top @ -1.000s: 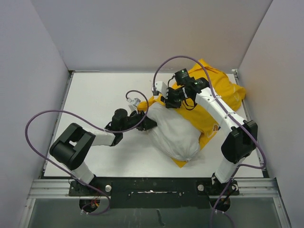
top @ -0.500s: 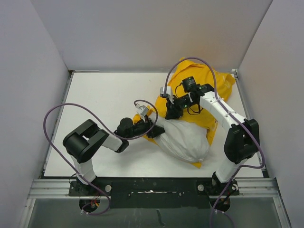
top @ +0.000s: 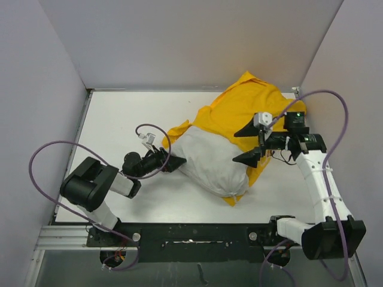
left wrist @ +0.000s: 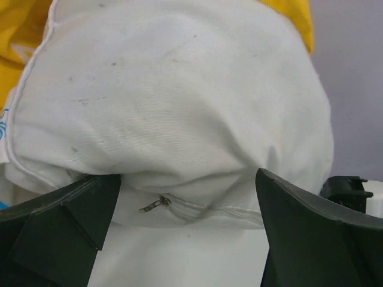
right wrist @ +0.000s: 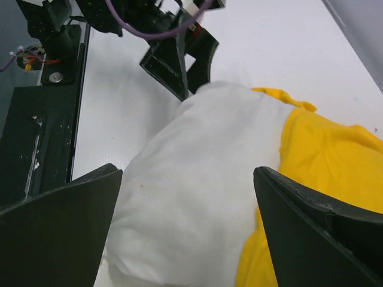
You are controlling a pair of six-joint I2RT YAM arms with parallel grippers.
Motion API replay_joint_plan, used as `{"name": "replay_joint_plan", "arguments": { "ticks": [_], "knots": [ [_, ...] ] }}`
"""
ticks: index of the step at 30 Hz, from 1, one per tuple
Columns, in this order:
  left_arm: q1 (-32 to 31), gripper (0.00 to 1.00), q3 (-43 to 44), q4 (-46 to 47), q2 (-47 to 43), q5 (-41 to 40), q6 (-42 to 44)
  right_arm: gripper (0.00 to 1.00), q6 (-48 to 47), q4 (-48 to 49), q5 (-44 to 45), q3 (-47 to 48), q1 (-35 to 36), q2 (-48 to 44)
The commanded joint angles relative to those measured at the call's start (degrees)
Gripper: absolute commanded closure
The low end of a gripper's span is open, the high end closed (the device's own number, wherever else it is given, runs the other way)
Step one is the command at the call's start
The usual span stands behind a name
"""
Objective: Put the pillow into the pillowcase
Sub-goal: Stuff the pillow into the pillowcase.
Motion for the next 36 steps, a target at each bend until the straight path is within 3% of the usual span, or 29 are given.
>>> {"name": "replay_joint_plan", "arguments": {
  "ticks": [1, 3, 7, 10, 12, 18, 20, 22, 27, 33, 36],
  "knots": [
    [0.6, 0.02, -2.0, -6.0, -15.2, 0.4, 4.0, 0.02, 17.3, 22.4, -9.3, -12.5, -9.3, -8.9],
    [0.6, 0.02, -1.7, -18.2, -24.1, -2.0, 9.2, 0.02, 23.1, 28.4, -8.0, -16.4, -12.4, -11.3],
    [0.6, 0.02, 1.0, -42.7, -41.4, -9.1, 18.9, 0.02, 19.6, 23.6, -6.4, -16.7, -15.8, -11.3],
    [0.8, 0.02, 0.2, -48.4, -50.4, -13.6, 19.0, 0.02, 17.0, 22.1, -6.5, -17.4, -16.7, -11.4],
    [0.8, 0.02, 0.3, -48.6, -52.9, -11.4, 18.1, 0.02, 11.8, 19.0, -5.6, -17.4, -16.9, -11.7],
    [-2.2, 0.07, 8.3, -51.8, -47.9, 1.7, 16.2, 0.02, -1.1, 11.1, -1.2, -18.0, -17.1, -13.1],
    [-8.0, 0.08, 10.8, -56.5, -47.2, -1.4, 21.1, 0.02, -3.9, 10.2, -0.1, -18.7, -17.1, -13.7],
    [-18.0, 0.08, 11.5, -59.3, -47.3, -8.9, 29.9, 0.02, -5.0, 9.9, 1.5, -19.0, -17.1, -13.7],
    [-35.0, 0.09, 11.9, -57.6, -43.2, -21.9, 45.3, 0.04, -9.5, 6.5, 6.5, -18.6, -17.2, -12.0],
    [-45.5, 0.09, 15.5, -51.3, -29.1, -29.3, 62.3, 0.28, -1.2, 12.8, 15.3, -19.8, -16.1, -9.2],
    [-46.6, 0.09, 17.1, -47.3, -22.5, -29.3, 71.2, 0.31, 1.9, 16.3, 20.7, -21.0, -14.7, -8.8]
  ]
}}
